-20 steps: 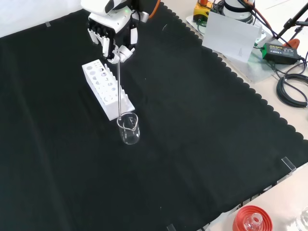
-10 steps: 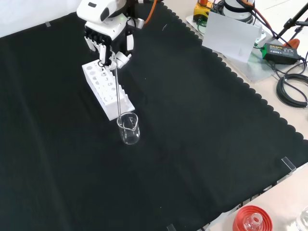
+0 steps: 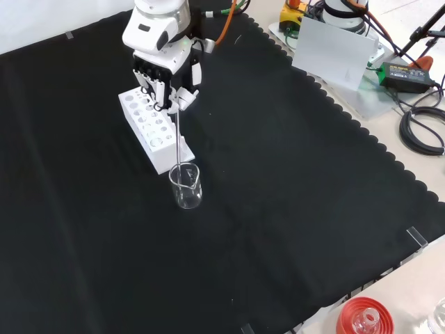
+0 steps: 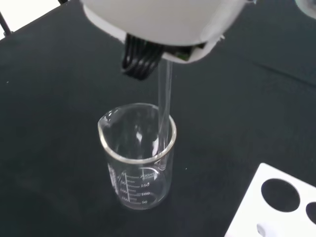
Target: Stir in the beaker to the left of the white test tube rack with the glass rod.
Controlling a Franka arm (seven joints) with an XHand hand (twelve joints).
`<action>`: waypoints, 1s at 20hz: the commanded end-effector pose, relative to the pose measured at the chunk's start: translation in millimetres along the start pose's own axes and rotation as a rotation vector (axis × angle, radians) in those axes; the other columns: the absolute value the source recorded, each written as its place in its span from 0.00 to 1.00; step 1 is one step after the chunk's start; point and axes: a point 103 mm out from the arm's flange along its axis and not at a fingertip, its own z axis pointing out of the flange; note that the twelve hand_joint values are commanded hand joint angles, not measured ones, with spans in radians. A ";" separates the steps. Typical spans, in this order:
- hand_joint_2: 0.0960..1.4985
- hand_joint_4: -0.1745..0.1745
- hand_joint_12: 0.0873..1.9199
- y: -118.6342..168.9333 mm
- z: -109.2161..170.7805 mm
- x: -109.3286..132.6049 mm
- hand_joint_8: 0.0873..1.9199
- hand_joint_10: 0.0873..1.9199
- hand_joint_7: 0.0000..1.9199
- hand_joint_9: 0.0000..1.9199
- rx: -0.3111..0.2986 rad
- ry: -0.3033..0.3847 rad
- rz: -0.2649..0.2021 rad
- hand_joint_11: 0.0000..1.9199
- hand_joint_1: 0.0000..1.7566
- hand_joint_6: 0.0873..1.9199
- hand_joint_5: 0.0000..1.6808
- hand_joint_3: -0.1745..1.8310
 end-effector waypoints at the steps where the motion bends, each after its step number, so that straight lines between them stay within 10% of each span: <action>1: 0.34 0.00 0.27 -3.4 -1.0 13.6 0.22 0.08 0.87 0.99 -0.003 -0.012 -0.012 0.87 0.69 0.43 0.72 0.52; 20: 0.34 0.00 0.27 20.8 0.2 -13.3 0.22 0.08 0.87 0.99 0.010 0.014 -0.023 0.87 0.69 0.43 0.72 0.52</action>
